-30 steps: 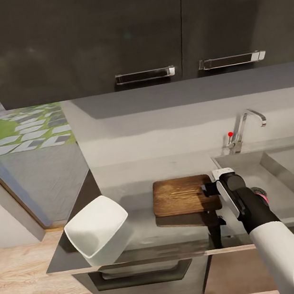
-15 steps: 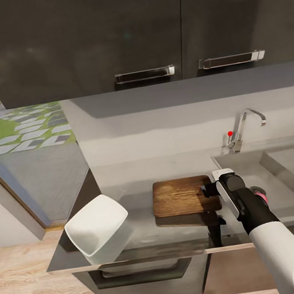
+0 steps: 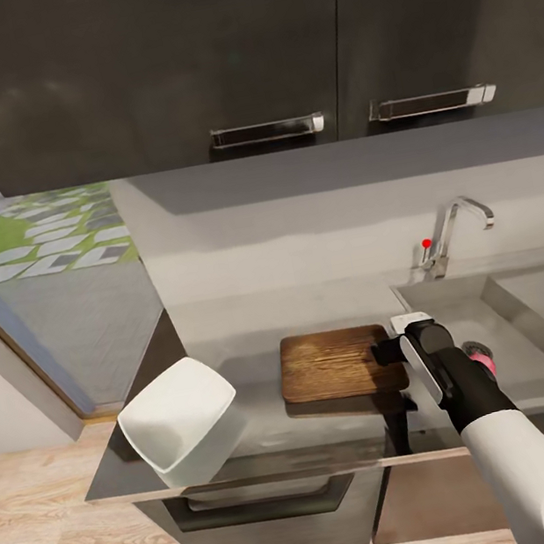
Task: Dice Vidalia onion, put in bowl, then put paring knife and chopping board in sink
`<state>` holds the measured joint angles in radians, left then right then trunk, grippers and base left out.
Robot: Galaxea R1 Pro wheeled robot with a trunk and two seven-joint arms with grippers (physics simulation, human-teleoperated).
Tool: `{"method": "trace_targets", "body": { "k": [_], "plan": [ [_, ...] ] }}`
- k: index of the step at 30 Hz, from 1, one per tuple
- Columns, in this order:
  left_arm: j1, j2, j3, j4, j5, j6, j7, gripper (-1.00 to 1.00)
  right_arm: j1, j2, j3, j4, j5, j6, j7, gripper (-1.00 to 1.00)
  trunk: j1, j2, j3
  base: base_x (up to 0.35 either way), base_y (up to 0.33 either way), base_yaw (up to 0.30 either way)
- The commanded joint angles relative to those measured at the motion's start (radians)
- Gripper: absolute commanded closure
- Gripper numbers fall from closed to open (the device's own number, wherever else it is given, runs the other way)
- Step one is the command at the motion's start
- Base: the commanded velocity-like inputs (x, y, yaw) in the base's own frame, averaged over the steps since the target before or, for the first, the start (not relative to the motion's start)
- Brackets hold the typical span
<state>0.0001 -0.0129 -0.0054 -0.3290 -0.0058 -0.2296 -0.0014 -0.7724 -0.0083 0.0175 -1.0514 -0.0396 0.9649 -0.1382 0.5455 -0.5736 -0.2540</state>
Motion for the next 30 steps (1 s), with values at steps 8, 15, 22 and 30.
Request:
{"method": "trace_targets", "body": {
  "k": [8, 15, 22, 30],
  "plan": [
    [0.000, 0.000, -0.001, -0.001, 0.000, -0.002, 0.000, -1.00, -0.001, -0.001, 0.001, -0.001, -0.005, 0.004, -0.005, 1.00, 0.000, -0.001, -0.011, 0.000, 0.000, 0.000],
    [0.000, 0.000, -0.001, -0.001, 0.000, -0.002, 0.000, -1.00, -0.001, -0.001, 0.001, -0.001, -0.005, 0.003, -0.004, 1.00, 0.000, -0.001, -0.015, 0.000, 0.000, 0.000],
    [0.000, 0.000, -0.001, -0.001, 0.000, -0.002, 0.000, -1.00, -0.001, 0.000, 0.001, -0.001, -0.006, 0.003, -0.004, 1.00, 0.000, -0.001, -0.016, 0.000, 0.000, 0.000],
    [0.000, 0.000, 0.000, -0.001, 0.000, -0.002, 0.000, -1.00, -0.001, 0.001, 0.002, -0.001, -0.006, 0.003, -0.003, 1.00, 0.000, -0.001, -0.016, 0.000, 0.000, 0.000]
  ]
}}
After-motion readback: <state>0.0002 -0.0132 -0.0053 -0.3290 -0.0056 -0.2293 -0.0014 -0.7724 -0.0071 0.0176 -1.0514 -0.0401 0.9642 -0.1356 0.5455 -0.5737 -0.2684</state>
